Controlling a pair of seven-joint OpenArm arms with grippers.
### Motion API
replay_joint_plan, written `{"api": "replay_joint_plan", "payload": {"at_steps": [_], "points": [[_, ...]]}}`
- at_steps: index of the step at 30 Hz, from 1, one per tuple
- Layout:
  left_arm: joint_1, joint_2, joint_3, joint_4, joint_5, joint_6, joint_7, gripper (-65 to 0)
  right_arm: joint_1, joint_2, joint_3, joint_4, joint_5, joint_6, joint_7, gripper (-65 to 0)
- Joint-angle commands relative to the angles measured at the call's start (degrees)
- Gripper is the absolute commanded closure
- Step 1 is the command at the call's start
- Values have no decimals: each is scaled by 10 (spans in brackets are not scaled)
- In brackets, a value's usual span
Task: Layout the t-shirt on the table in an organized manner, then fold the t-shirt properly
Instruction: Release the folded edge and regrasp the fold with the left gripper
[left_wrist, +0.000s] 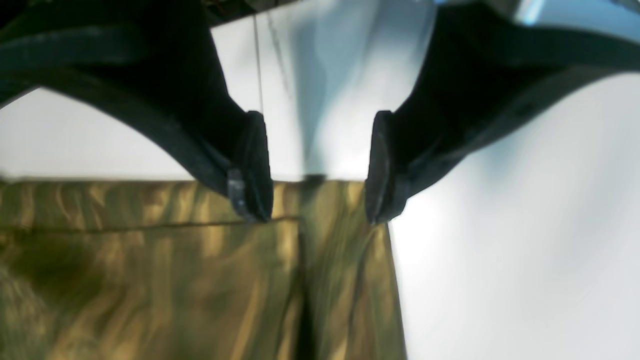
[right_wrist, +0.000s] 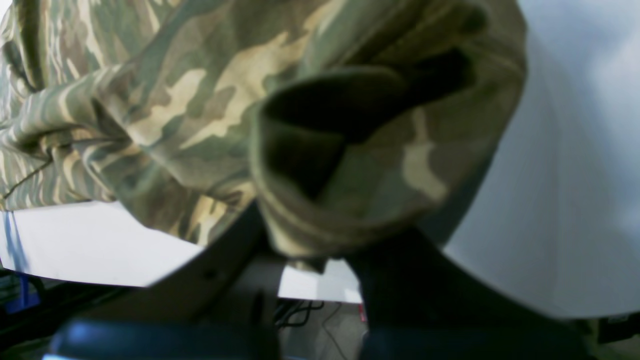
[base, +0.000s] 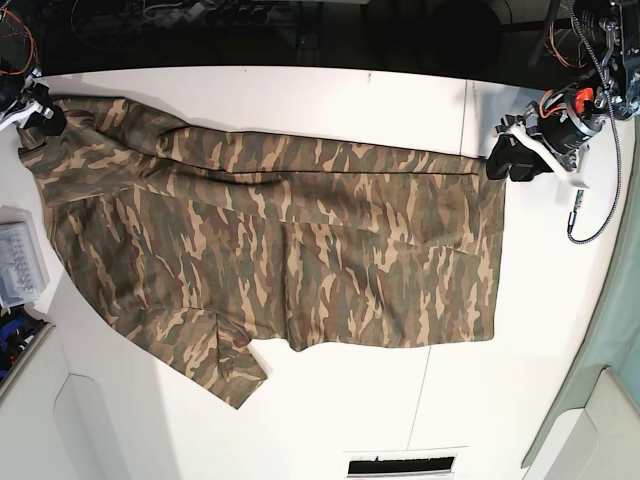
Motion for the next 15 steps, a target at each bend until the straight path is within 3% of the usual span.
{"api": "replay_joint_plan", "payload": {"at_steps": [1,11,13,15], "points": [[-11,-2,-3,-10,10,-3,-11,-336,1,14,5,10,9,4,9,0],[-51,14,39,-66,41,-9,-31,-335,3,14,5,10,9,4,9,0],[-52,14,56,-66,59,-9,-33,-254,5,14,5,10,9,4,9,0],[-51,14,65,-66,83,-9,-31,-63,6,14,5,10,9,4,9,0]]}}
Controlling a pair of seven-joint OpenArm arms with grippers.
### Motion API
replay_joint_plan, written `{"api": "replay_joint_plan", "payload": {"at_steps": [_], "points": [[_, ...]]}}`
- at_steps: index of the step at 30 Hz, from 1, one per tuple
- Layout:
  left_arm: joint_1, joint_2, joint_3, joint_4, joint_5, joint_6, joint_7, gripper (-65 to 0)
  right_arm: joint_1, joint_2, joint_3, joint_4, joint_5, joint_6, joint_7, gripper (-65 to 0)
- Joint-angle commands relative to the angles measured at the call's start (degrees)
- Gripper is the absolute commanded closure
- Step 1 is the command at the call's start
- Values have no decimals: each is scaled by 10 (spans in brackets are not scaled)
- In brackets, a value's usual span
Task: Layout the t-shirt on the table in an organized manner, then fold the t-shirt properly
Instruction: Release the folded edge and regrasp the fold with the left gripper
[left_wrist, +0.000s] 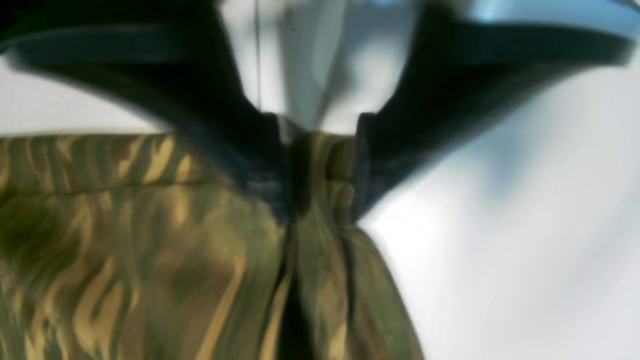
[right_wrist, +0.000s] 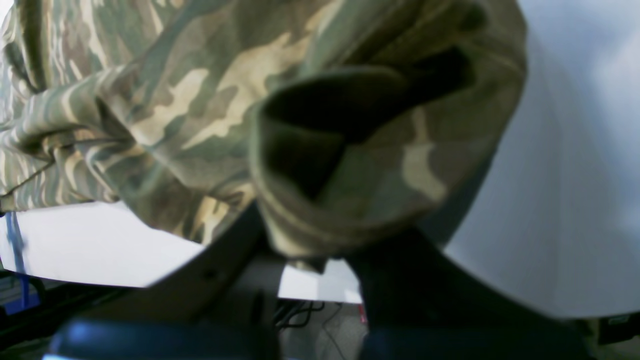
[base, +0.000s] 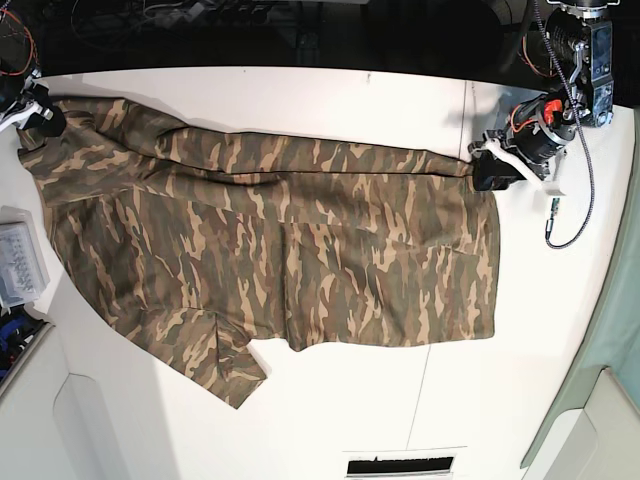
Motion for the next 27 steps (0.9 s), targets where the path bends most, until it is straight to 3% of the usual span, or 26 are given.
{"api": "replay_joint_plan", "payload": {"at_steps": [1,7,12,18,21,27], "points": [[1,-5,0,4,16,-1,16,0,4,14,5,10,9,4,9,0],[14,-34,-9,11,5,3,59,0,-3,14,7,10,5,4,3,0],[74,-64,-9,75,-2,3,60,0,-18,14,21,10,8,4,0,0],[136,-67,-10,138,5,4,59,0,-39,14,37,13,22,4,-7,0],[138,-67,-13,139,25,30,52,0,-49,14,40,14,22,4,-6,0],[135,-67,-16,139,30,33,45,0,-48,14,40,15,22,4,-6,0]]}}
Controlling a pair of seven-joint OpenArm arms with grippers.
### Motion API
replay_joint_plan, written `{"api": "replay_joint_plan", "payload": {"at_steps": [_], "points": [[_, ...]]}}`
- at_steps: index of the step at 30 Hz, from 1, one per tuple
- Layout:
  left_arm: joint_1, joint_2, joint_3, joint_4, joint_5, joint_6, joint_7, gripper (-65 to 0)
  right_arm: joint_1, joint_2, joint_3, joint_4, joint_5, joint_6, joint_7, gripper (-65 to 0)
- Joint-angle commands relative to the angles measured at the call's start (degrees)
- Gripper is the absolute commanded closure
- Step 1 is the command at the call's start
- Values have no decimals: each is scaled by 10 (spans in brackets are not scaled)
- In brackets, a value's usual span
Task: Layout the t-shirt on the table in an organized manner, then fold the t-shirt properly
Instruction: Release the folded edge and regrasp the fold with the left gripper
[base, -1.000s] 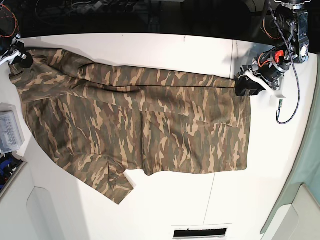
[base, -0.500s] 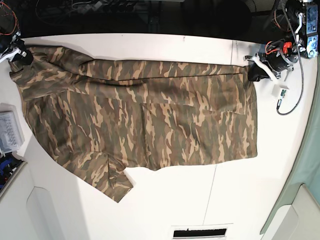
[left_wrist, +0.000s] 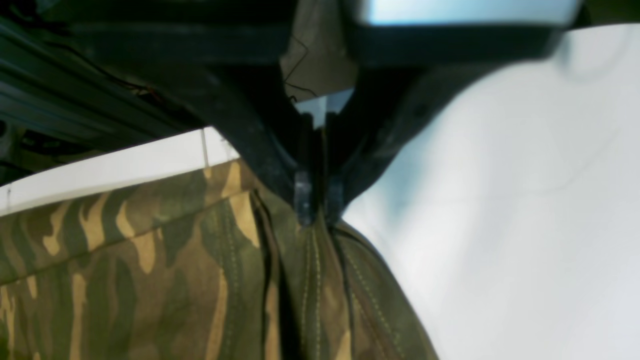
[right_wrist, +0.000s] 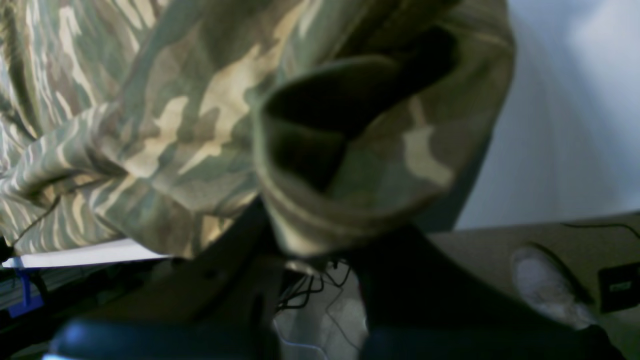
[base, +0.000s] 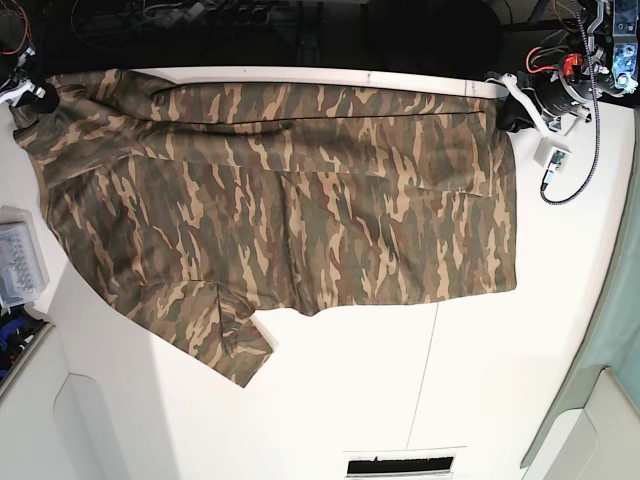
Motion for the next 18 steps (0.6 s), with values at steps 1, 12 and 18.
{"api": "replay_joint_plan", "payload": {"at_steps": [1,12,18], "points": [[-1,-10,-5,7,4,4,1,-32,0,13,7,11,8,4,7,-85],[-3,-30,-63,57,-38,-9,12,-256,17,24,133,47,14,-3,58,-304],[-14,-30,-63,73,-84,-24,10,-256,103,28,117,45,-18,-4,68,-304]]}}
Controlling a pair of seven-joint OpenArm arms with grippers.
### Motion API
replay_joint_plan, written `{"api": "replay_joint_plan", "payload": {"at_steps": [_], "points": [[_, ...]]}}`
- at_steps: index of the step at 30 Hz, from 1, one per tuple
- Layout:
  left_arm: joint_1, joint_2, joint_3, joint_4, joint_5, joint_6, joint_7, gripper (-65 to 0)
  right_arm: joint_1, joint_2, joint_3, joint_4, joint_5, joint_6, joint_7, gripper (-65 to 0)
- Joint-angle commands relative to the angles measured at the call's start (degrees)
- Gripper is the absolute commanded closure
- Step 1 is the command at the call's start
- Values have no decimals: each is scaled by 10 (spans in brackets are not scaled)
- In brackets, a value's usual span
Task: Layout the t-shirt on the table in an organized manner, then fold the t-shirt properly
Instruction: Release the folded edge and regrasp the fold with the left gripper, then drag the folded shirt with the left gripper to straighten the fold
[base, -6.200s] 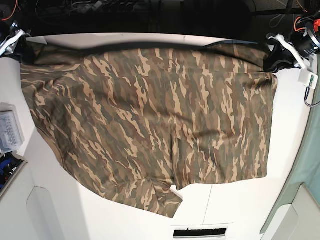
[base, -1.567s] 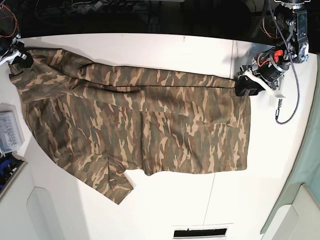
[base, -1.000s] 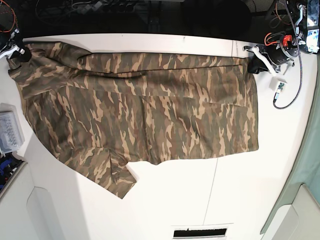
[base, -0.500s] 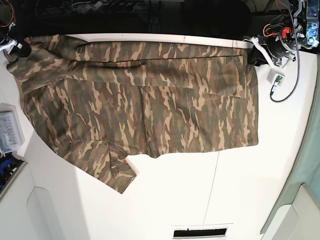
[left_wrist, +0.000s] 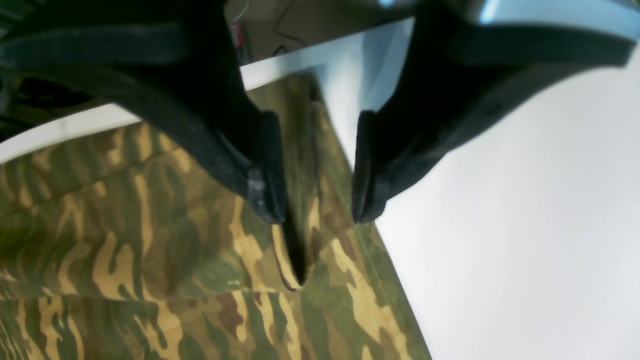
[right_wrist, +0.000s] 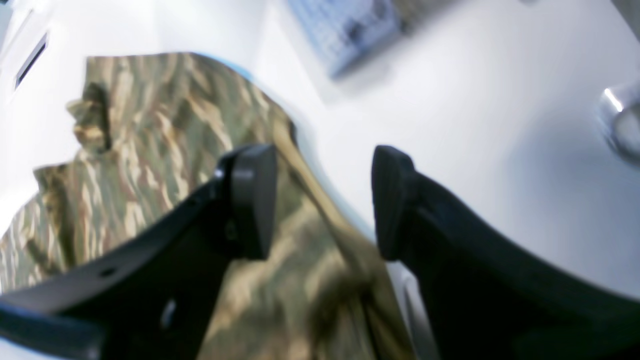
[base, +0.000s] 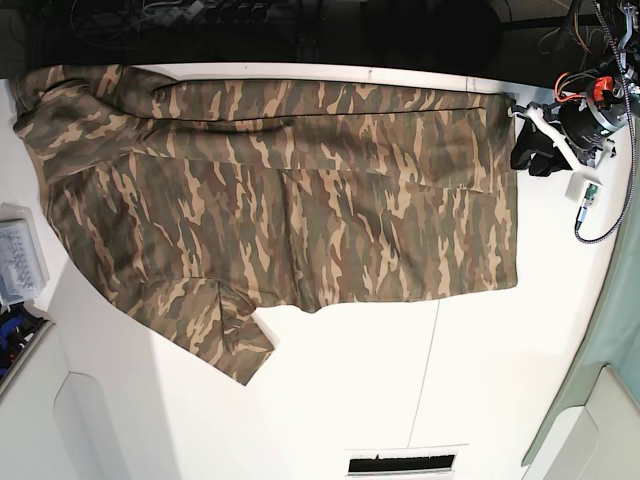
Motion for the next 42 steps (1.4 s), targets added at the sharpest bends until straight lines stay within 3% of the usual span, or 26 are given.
{"api": "replay_joint_plan", "payload": {"at_steps": [1,3,6,10,12,16,20,26,31,33,36,39,41,42], "points": [[0,-10,-3,8,-12,-7,-5,-256,19,16,-7,7,-2,1,27,-304],[-3,-10,3,8,-15,-24,-5,-256,51,16,-37,0,-30,-3,50,-304],[-16,-15,24,7,-13,-23,-5,-256,109,16,-103,-23,-95,-17,89,-304],[-45,-17,45,-10,16,4,-7,-268,187,16,-187,-98,-208,-90,163,-304],[-65,-17,46,-34,16,10,-10,-315,226,16,-210,-156,-234,-101,175,-304],[-142,-18,46,-108,15,10,-11,-329,290,12,-247,-268,-233,-52,188,-304],[-226,-17,62,-217,16,9,-27,-329,308,7,-287,-334,-242,-49,221,-304],[-356,-17,109,-414,66,10,-85,-329,306,4,-340,-353,-243,-16,221,-304],[-413,-14,139,-516,83,14,-94,-328,306,4,-352,-353,-232,-8,218,-303],[-417,-14,149,-528,83,7,-84,-262,307,3,-352,-351,-231,-7,216,-278],[-417,-14,166,-528,77,-30,-57,-25,307,3,-352,-343,-231,-7,215,-150],[-417,-14,182,-526,54,-82,-46,0,307,3,-352,-332,-231,3,208,0],[-417,-15,188,-514,24,-121,-31,0,306,5,-352,-325,-231,3,205,0],[-417,-15,188,-504,-2,-125,-13,0,306,8,-351,-323,-229,3,201,0]]}}
